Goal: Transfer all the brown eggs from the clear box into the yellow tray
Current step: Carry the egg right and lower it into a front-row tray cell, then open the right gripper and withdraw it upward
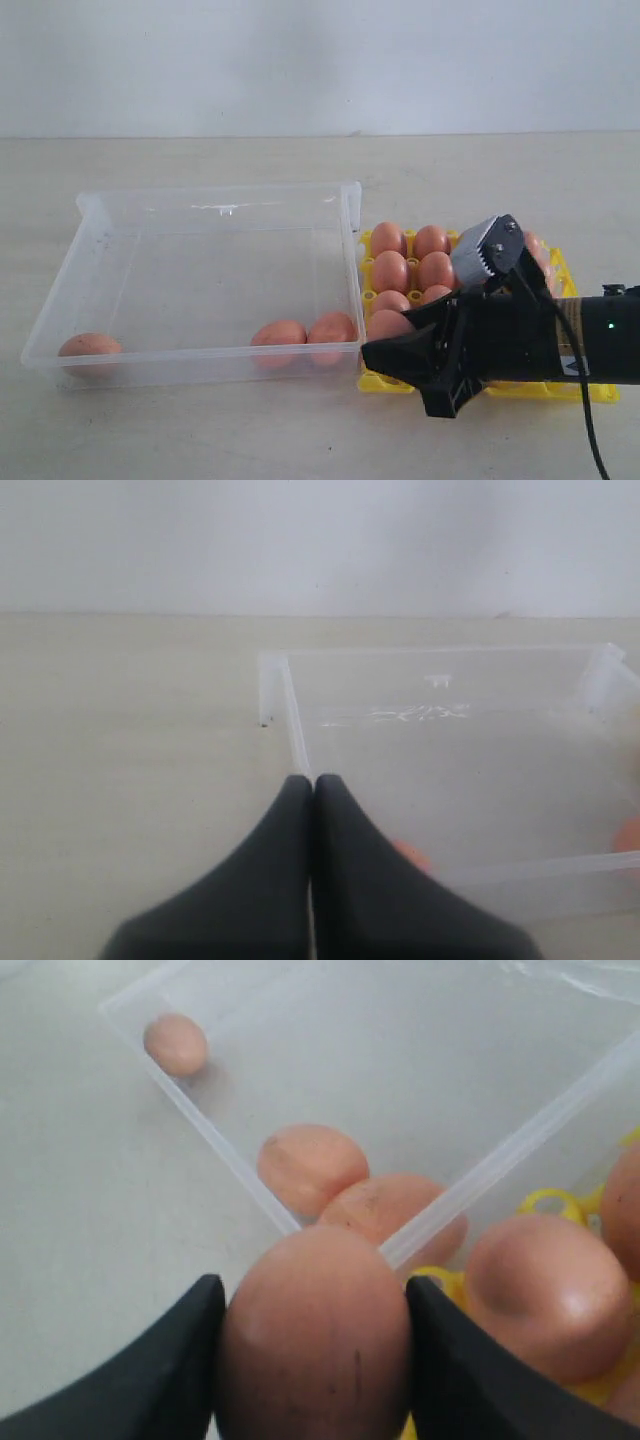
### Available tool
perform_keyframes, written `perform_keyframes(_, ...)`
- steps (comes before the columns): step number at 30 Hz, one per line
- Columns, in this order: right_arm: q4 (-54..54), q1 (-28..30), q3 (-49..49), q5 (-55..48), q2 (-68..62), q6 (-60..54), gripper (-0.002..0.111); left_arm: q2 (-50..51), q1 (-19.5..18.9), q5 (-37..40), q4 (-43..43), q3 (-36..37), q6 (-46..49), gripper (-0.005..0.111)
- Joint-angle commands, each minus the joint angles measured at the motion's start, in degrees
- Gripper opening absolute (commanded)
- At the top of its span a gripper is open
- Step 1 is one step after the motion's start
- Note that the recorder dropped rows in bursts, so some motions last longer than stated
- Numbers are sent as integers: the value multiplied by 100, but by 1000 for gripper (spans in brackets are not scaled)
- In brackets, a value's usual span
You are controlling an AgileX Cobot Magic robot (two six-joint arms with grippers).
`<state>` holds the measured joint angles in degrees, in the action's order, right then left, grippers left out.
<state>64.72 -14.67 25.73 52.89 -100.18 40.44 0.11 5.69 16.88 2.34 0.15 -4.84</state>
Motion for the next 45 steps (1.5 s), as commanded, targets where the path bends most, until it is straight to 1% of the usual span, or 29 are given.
perform_keyframes(1,-438,-254,-14,-533,11,-300,0,-11,19,-57,-515,-15,17,-4)
perform_keyframes(7,-483,-254,37,-521,11,-414,0,-11,19,-57,-1305,-15,17,-4)
perform_keyframes(10,-816,-254,37,-425,11,-472,1,-11,19,-57,-1720,-15,17,-4)
perform_keyframes(13,-1079,-254,105,-390,11,-543,9,-11,19,-57,-2080,-15,17,-4)
perform_keyframes(18,-1047,-254,206,-390,11,-543,30,-11,19,14,-2969,-15,17,-4)
perform_keyframes(21,-980,-254,206,-487,11,-543,34,-11,19,26,-3102,-15,17,-4)
perform_keyframes(24,-944,-254,206,-502,11,-533,34,-11,19,63,-3078,-15,17,-4)
perform_keyframes(28,-944,-254,206,-545,11,-523,34,-11,19,49,-2499,-15,17,-4)
perform_keyframes(34,-838,-254,206,-818,11,-506,34,-11,19,-48,-835,-15,17,-4)
perform_keyframes(45,-872,-254,241,-830,-64,-793,34,-11,19,-57,695,-15,17,-4)
